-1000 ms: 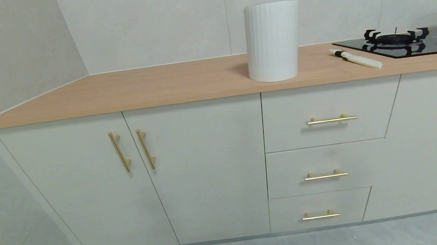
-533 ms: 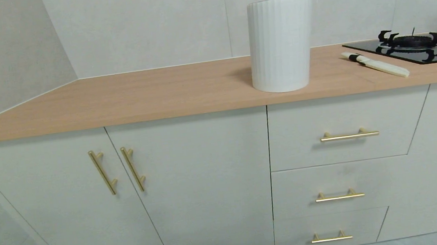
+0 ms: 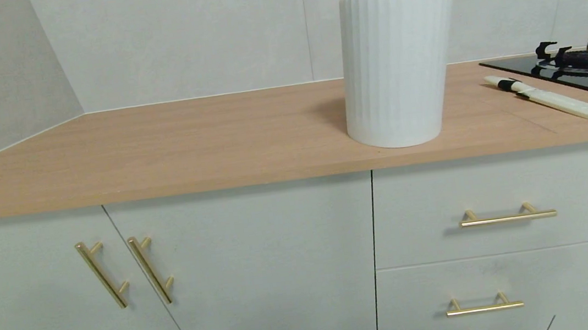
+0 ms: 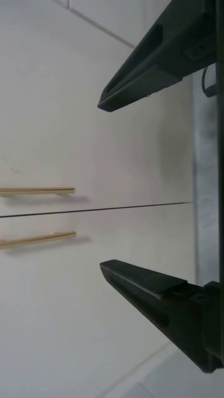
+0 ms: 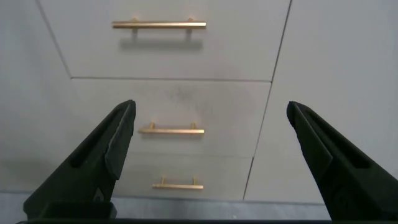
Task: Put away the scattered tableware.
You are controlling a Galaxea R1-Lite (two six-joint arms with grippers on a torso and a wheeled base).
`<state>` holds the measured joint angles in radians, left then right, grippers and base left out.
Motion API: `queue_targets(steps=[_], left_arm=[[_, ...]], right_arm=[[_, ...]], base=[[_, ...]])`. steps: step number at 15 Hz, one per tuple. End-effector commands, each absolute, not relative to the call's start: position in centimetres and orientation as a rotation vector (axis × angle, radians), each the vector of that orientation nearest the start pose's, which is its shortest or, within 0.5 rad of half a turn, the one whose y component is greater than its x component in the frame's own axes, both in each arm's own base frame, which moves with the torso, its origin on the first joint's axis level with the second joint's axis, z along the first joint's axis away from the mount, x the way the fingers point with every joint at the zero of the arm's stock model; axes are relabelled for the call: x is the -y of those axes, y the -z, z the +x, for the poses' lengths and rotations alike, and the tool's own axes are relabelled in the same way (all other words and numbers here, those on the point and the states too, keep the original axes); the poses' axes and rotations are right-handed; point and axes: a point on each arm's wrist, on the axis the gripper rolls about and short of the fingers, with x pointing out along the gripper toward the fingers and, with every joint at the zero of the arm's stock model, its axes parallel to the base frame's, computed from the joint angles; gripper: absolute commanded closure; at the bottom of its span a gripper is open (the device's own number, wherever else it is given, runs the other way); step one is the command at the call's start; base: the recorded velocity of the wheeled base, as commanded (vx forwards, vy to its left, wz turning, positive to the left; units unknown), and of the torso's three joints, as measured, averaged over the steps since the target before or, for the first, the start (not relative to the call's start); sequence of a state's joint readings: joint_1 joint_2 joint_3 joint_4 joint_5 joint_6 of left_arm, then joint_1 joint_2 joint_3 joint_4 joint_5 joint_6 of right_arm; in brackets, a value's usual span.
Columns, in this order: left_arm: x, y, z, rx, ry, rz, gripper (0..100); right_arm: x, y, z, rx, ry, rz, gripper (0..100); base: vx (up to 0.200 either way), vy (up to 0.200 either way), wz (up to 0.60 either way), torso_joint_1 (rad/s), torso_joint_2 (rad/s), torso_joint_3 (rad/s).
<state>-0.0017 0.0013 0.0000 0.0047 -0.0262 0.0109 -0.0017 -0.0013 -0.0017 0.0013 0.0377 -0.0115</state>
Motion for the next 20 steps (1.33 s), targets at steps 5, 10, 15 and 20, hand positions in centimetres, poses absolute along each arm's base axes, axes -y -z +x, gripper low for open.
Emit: queue_targets(steps=[5, 10, 15, 20], left_arm=[[0.06, -7.5, -2.27, -0.006, 0.028, 0.011, 0], [0.06, -7.5, -2.27, -0.006, 0.028, 0.011, 0], [0.06, -7.5, -2.27, -0.006, 0.028, 0.011, 0], [0.06, -7.5, -2.27, -0.006, 0.028, 0.011, 0]], right_arm=[[-0.09, -7.59, -2.29, 0.002, -0.037, -0.012, 0], [-0.09, -7.57, -2.29, 0.0, -0.037, -0.012, 0], [-0.09, -7.57, -2.29, 0.0, -0.037, -0.012, 0], [-0.09, -7.59, -2.29, 0.002, -0.035, -0.012, 0]], base=[[0.0, 0.0, 0.0, 0.0, 0.0, 0.0], [0.0, 0.0, 0.0, 0.0, 0.0, 0.0], [0.0, -0.2, 0.0, 0.001, 0.0, -0.001], [0.0, -0.16, 0.0, 0.003, 0.0, 0.002]])
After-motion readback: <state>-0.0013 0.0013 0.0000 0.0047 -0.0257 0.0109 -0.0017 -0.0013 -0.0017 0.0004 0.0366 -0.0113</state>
